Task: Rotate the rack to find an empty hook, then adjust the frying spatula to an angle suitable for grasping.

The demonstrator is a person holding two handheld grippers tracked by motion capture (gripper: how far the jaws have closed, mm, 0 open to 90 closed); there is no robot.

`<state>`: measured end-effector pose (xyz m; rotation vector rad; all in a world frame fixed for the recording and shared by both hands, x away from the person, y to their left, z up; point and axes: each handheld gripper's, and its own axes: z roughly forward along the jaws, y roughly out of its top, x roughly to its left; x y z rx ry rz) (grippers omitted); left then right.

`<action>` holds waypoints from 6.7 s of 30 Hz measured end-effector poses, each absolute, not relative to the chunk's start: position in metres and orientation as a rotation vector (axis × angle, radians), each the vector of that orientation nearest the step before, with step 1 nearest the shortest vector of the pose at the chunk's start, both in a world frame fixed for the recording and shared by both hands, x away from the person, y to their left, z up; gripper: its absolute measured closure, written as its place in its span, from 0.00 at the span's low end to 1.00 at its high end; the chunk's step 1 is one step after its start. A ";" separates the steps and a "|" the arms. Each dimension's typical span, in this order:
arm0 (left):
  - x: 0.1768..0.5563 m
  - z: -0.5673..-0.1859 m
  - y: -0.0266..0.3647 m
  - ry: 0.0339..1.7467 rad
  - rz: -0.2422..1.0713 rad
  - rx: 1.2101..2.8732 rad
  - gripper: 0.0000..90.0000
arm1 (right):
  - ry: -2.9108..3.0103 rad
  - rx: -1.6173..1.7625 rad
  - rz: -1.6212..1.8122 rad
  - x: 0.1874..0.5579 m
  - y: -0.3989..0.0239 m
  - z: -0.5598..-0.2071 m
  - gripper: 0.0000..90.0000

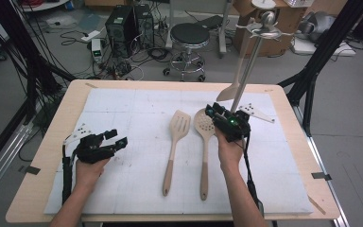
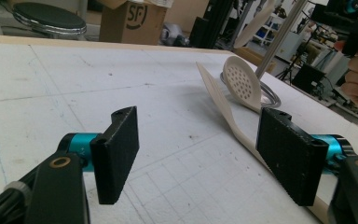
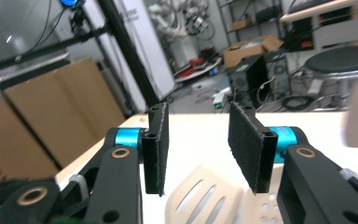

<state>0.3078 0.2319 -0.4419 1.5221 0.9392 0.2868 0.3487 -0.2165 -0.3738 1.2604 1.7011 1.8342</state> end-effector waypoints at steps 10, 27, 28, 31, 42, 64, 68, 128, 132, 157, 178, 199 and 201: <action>0.308 -0.442 0.232 0.941 0.287 1.515 0.34 | 1.812 1.281 1.817 0.344 -0.203 -0.397 0.65; 0.308 -0.442 0.232 0.942 0.285 1.515 0.34 | 2.509 1.280 1.613 0.340 -0.162 -0.438 1.00; 0.308 -0.442 0.232 0.941 0.285 1.517 0.34 | 2.550 1.280 1.601 0.340 -0.160 -0.439 1.00; 0.308 -0.442 0.232 0.940 0.287 1.519 0.34 | 2.652 1.289 1.518 0.337 -0.152 -0.443 1.00; 0.308 -0.442 0.232 0.942 0.288 1.521 0.34 | 2.874 1.323 1.216 0.333 -0.132 -0.457 1.00; 0.308 -0.442 0.231 0.951 0.294 1.517 0.34 | 2.959 1.273 1.154 0.335 -0.109 -0.448 1.00; 0.308 -0.441 0.231 0.950 0.295 1.518 0.34 | 2.977 1.255 1.149 0.334 -0.102 -0.447 1.00; 0.308 -0.441 0.236 0.958 0.291 1.489 0.35 | 2.782 1.284 1.101 0.378 -0.089 -0.433 1.00; 0.309 -0.442 0.236 0.959 0.289 1.495 0.35 | 2.759 1.297 1.102 0.387 -0.081 -0.440 1.00; 0.308 -0.441 0.238 0.964 0.295 1.490 0.35 | 2.879 1.196 1.090 0.352 -0.091 -0.428 1.00; 0.307 -0.441 0.238 0.963 0.295 1.486 0.35 | 3.128 0.868 1.299 0.288 -0.003 -0.461 1.00; 0.307 -0.441 0.241 0.968 0.296 1.473 0.35 | 2.887 1.065 1.215 0.330 0.000 -0.451 1.00; 0.306 -0.440 0.241 0.971 0.294 1.472 0.35 | 2.850 1.073 1.267 0.333 -0.005 -0.445 1.00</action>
